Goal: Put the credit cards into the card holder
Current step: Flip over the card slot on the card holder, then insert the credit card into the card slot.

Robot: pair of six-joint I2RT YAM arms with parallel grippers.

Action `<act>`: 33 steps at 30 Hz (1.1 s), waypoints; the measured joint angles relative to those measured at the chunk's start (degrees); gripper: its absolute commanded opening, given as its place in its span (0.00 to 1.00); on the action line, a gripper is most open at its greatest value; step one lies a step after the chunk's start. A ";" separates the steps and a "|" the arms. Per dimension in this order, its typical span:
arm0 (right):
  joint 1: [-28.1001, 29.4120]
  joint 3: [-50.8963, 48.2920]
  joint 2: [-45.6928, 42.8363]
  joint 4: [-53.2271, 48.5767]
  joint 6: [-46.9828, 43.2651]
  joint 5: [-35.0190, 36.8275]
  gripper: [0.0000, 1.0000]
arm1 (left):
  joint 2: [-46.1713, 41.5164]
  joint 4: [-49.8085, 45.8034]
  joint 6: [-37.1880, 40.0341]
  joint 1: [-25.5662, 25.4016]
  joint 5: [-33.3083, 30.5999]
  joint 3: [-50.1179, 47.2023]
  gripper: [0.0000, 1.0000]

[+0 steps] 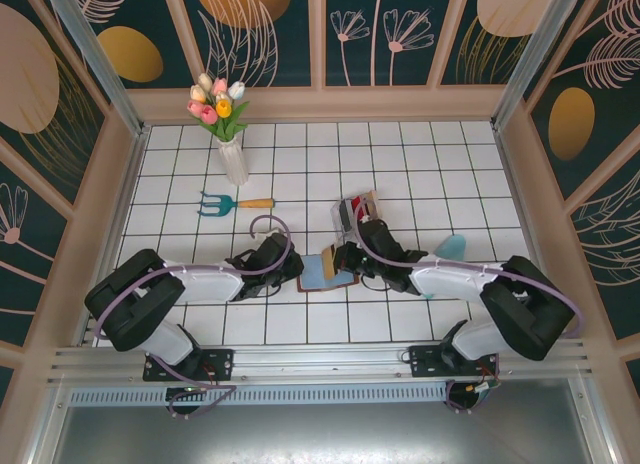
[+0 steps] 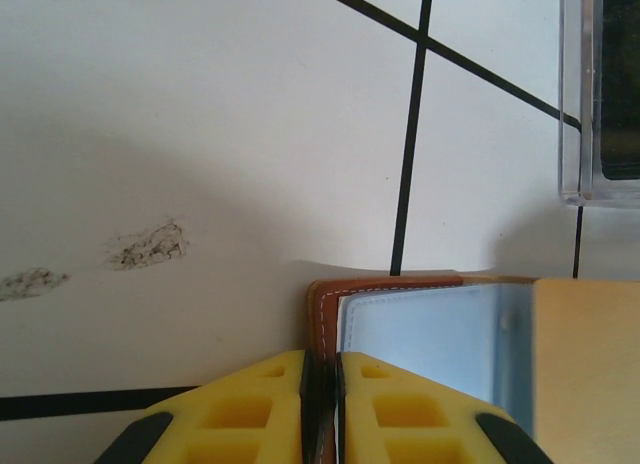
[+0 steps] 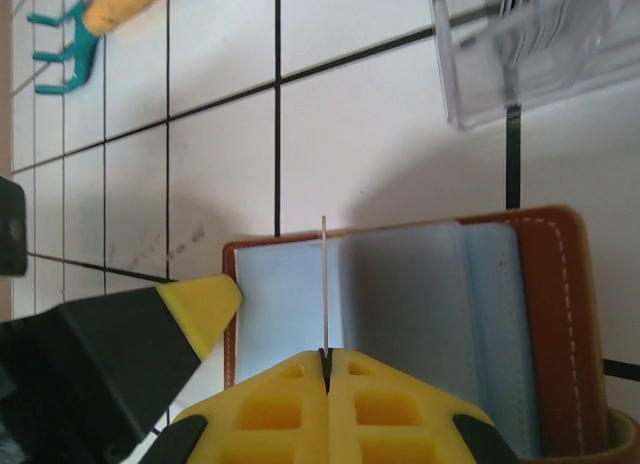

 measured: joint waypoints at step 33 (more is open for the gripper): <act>2.12 -5.09 5.20 12.44 2.54 2.64 0.00 | 0.26 -0.07 0.00 0.13 -0.66 0.17 0.13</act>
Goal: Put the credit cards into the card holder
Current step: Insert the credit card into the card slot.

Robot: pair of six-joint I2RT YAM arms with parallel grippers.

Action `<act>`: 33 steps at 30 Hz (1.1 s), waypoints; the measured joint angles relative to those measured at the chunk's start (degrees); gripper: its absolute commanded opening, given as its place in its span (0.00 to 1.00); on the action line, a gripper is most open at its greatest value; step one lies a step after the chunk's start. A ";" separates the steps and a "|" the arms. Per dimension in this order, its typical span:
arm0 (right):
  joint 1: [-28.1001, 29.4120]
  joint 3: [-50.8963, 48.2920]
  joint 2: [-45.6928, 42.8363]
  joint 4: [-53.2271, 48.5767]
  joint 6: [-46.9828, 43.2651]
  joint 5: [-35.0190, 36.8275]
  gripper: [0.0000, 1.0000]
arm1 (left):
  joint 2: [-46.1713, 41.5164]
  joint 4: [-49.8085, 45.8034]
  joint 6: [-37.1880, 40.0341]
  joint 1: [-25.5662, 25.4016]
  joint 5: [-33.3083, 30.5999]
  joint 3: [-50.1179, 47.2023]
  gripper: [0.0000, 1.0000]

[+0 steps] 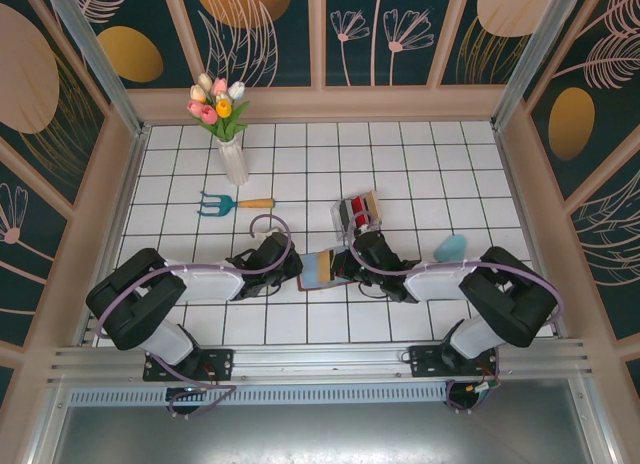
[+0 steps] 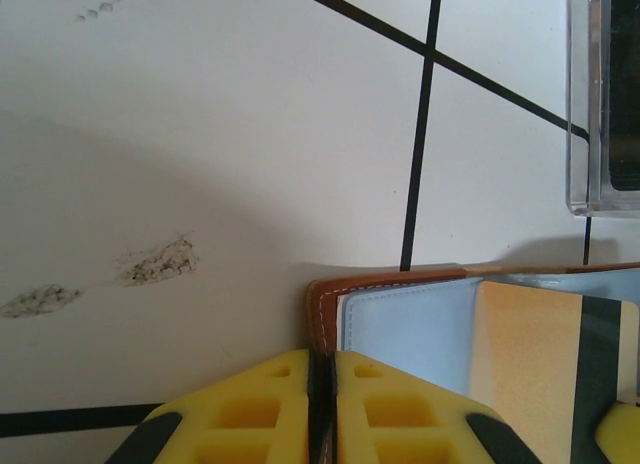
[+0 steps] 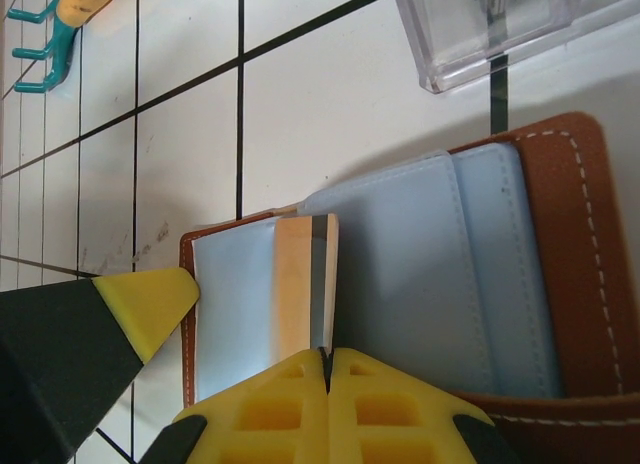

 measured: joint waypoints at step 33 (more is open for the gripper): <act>1.11 3.08 5.66 2.23 2.21 -7.37 0.10 | -0.87 0.85 -0.04 -0.02 0.11 -1.22 0.10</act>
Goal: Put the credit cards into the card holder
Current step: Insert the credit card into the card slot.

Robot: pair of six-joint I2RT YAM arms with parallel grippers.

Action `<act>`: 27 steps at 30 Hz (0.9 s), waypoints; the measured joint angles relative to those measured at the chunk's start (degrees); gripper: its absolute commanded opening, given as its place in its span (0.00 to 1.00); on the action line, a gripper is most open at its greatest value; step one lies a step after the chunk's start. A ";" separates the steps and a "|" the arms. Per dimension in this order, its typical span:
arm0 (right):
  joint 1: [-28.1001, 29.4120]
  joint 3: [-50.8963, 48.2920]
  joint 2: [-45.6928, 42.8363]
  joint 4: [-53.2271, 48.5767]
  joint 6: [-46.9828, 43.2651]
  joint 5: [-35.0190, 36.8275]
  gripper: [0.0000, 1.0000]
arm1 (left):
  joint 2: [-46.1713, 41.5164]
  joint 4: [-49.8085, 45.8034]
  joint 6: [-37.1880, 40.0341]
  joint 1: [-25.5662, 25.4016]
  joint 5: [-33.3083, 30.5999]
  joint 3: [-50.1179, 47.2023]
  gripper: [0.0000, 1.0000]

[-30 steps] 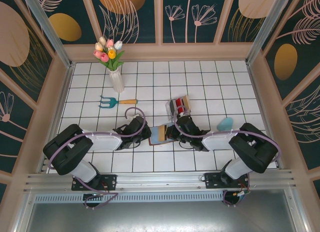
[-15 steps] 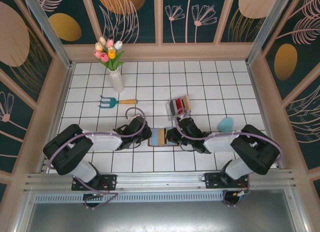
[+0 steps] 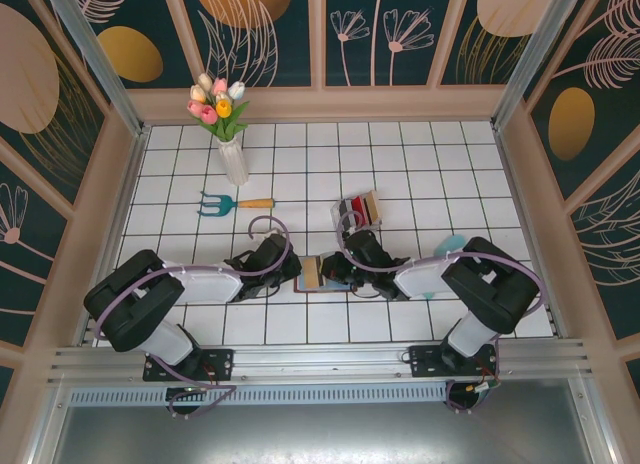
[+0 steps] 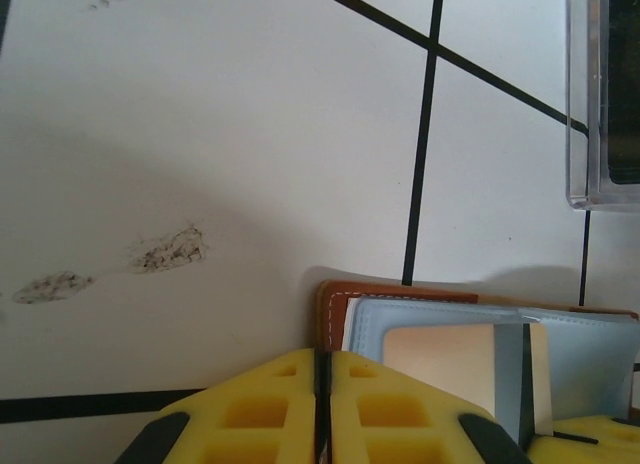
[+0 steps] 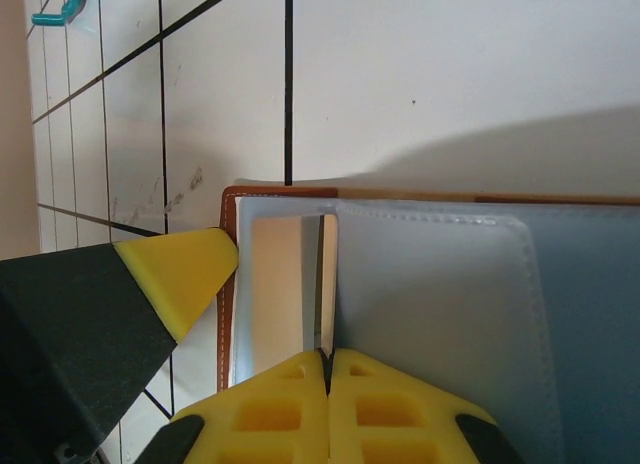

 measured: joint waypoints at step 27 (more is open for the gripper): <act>0.42 7.58 2.89 -11.98 -4.13 -6.16 0.10 | -0.15 1.25 -0.24 0.00 0.00 -0.70 0.10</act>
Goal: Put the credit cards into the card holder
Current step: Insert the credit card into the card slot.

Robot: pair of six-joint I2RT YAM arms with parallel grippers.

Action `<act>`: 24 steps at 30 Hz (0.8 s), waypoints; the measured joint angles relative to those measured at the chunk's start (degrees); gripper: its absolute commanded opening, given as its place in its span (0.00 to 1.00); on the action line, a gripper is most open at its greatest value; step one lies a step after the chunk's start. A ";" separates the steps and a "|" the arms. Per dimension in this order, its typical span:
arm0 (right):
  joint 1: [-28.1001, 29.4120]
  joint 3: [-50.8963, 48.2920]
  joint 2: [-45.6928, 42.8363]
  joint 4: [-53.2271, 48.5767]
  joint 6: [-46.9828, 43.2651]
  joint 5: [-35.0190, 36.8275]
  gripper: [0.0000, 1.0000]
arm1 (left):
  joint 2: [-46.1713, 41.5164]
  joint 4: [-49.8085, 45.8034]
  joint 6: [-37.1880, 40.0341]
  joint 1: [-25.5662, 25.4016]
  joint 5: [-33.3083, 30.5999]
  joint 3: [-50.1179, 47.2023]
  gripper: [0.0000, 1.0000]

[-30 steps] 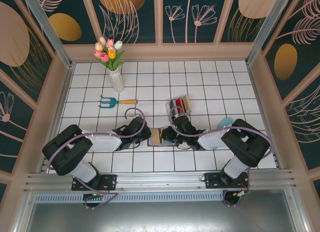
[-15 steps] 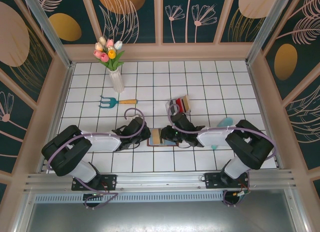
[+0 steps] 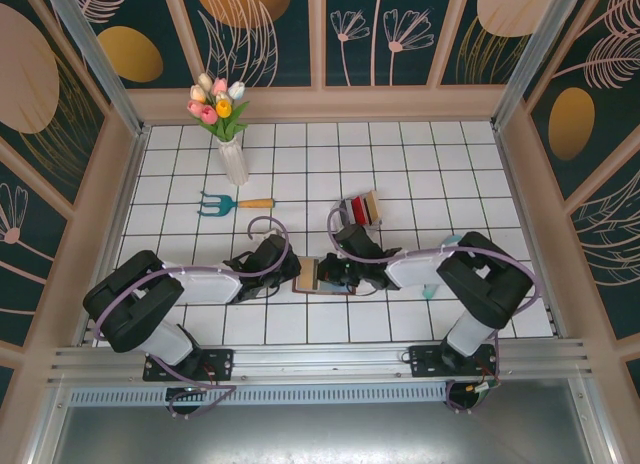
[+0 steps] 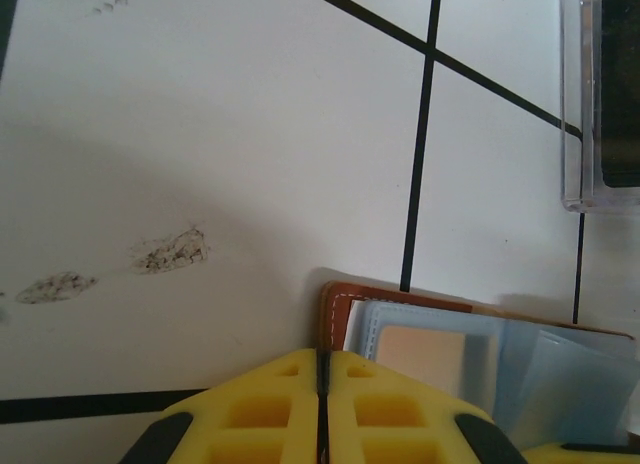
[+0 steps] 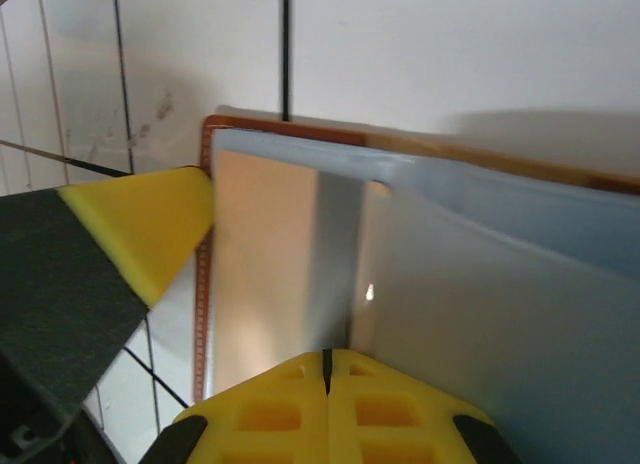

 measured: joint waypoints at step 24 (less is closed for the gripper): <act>0.57 2.84 -9.16 -26.01 -6.86 20.33 0.17 | -1.90 1.42 -1.86 -0.26 -0.20 -2.64 0.11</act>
